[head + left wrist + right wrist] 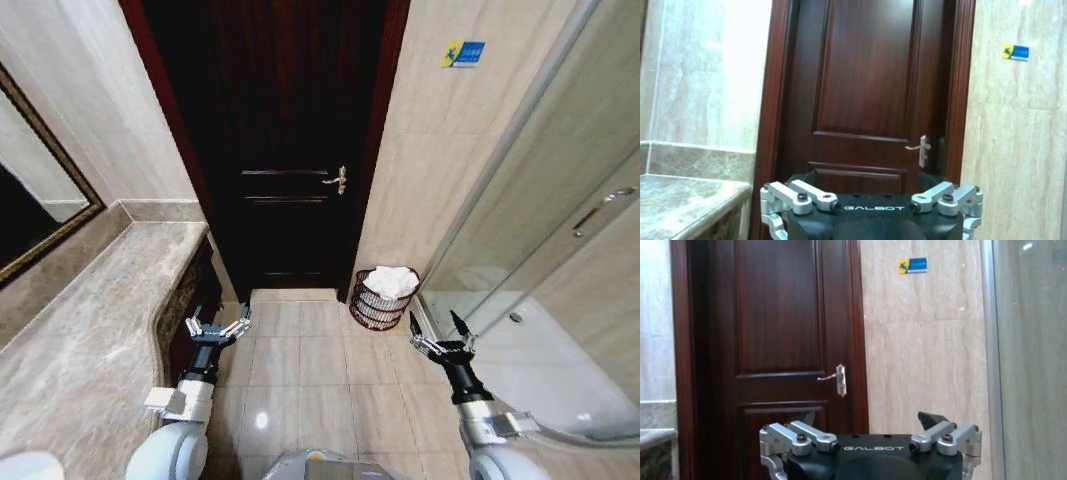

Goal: Discard the used towel into the hamper.

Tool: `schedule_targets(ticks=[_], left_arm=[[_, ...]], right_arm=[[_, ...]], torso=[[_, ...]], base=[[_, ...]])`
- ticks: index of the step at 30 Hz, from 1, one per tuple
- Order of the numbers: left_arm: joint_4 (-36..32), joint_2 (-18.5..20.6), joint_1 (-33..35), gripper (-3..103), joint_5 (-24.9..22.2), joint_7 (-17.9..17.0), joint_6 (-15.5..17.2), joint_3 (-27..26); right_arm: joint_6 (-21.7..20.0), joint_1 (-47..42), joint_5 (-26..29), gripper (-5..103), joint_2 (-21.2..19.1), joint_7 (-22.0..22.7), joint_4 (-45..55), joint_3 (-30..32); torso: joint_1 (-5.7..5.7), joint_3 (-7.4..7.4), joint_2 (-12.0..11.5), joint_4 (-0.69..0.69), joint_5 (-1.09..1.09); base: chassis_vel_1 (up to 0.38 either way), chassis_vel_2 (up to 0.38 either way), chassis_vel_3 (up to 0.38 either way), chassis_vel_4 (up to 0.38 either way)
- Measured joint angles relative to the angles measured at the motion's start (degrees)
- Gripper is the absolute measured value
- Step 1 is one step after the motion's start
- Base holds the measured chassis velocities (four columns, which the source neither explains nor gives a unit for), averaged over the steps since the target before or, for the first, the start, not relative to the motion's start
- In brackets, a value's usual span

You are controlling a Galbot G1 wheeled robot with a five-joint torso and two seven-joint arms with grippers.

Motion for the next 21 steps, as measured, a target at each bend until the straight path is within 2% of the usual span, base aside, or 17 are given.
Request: schedule_targets(ticks=[14, 21], left_arm=[[0.0, 0.0, 0.0, 100, 0.0, 0.0, 0.0, 0.0], [0.0, 0.0, 0.0, 100, 0.0, 0.0, 0.0, 0.0]], right_arm=[[0.0, 0.0, 0.0, 100, 0.0, 0.0, 0.0, 0.0], [0.0, 0.0, 0.0, 100, 0.0, 0.0, 0.0, 0.0]], torso=[[-0.04, -0.01, 0.0, 0.00, 0.00], [0.01, 0.01, 0.0, 0.00, 0.00]], base=[[0.146, -0.154, -0.155, 0.149], [0.042, -0.031, -0.031, 0.035]])
